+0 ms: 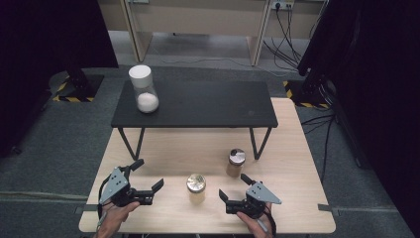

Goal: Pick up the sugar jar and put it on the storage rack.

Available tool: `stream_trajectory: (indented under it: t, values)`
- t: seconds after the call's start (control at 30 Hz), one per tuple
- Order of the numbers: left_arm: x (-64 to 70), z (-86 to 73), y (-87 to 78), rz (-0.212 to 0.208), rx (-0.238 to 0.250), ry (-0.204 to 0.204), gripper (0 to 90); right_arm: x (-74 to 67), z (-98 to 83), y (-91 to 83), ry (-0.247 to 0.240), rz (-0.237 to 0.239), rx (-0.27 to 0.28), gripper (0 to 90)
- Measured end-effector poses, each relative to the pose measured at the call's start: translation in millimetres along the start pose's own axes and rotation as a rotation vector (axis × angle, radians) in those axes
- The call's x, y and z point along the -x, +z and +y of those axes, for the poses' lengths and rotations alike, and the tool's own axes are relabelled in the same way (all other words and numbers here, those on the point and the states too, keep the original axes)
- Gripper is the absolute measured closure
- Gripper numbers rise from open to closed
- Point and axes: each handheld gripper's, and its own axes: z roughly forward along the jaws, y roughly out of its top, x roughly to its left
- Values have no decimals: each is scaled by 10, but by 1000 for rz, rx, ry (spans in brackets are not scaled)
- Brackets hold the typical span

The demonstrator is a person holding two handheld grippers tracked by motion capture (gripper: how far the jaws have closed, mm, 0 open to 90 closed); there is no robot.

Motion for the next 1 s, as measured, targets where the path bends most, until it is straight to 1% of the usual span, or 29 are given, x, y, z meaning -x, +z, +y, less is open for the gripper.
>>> stream_trajectory:
  t: [0.13, 0.27, 0.4, 0.57, 0.73, 1.0]
  values:
    - [6, -48, -14, -2, 1, -1, 16, -2, 2, 0, -1, 0, 1, 6]
    - [20, -102, -30, 2, 1, 8, 16, -2, 2, -1, 0, 0, 2, 6]
    - [36, -169, -35, -4, -8, 7, 16, -2, 1, 0, -1, 1, 2, 6]
    - [50, -248, -55, -7, -20, 16, 16, -2, 4, -2, -1, 1, 4, 6]
    - [58, -285, -72, -11, -18, 18, 16, -3, 0, 3, -2, 2, 2, 6]
    - [77, -358, -88, -15, -37, 31, 16, -6, 10, -7, -2, 2, 9, 6]
